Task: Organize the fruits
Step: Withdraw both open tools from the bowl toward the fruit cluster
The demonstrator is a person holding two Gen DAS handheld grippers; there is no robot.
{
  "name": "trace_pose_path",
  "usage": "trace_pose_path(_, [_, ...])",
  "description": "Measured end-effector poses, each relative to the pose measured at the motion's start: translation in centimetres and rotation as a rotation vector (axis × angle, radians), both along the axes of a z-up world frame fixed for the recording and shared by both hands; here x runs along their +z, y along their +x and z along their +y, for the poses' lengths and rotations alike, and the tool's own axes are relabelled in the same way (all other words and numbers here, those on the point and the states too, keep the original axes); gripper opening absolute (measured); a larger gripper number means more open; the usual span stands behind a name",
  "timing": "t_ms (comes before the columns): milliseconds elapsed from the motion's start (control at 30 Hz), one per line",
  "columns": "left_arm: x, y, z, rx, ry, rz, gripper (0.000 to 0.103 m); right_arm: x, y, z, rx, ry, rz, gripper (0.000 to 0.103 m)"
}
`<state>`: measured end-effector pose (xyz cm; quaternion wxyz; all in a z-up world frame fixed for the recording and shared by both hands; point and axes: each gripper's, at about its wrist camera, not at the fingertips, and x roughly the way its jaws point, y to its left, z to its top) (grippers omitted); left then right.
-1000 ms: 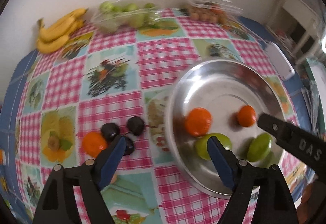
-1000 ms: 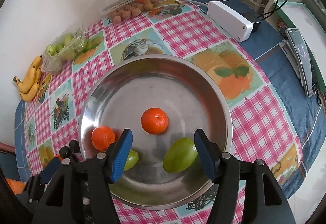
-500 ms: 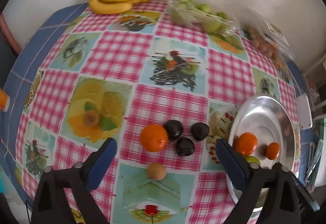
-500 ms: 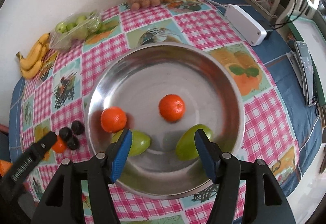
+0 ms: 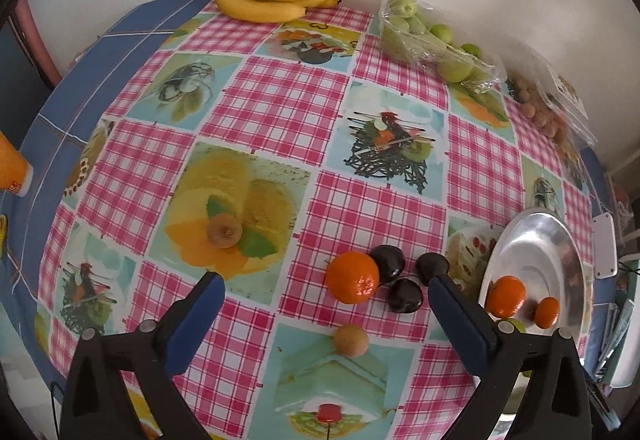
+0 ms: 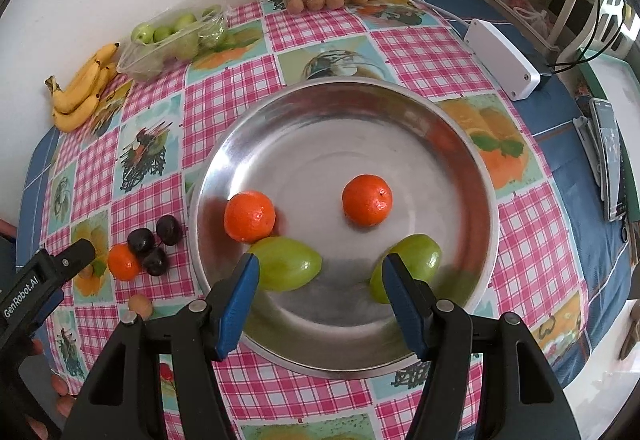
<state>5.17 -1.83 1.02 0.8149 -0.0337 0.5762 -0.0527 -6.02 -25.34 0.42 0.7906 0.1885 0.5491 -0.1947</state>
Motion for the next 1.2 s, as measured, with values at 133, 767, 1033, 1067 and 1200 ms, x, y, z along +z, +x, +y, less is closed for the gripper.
trace_pose_path(133, [-0.1,-0.1,-0.3,-0.017,0.022,-0.012,0.103,0.0,0.1,0.0,0.003,-0.008,0.002,0.070])
trace_pose_path(767, [1.1,-0.4,-0.3,-0.061,0.022,-0.101,0.103,0.3,0.4,0.6,0.042,-0.063,-0.023,0.080])
trace_pose_path(1033, [1.4,0.4,2.3,-0.021,0.065,-0.132,0.103,-0.1,1.1,1.8,0.076,-0.080,-0.001,0.080])
trace_pose_path(1067, [1.5,0.4,2.7,-0.021,0.081,-0.141,0.103,-0.2,1.3,2.1,0.083,-0.077,0.001,0.080])
trace_pose_path(1200, [1.5,0.7,4.1,-0.018,0.155,-0.166,0.103,-0.3,1.9,3.4,0.109,-0.069,0.005,0.080])
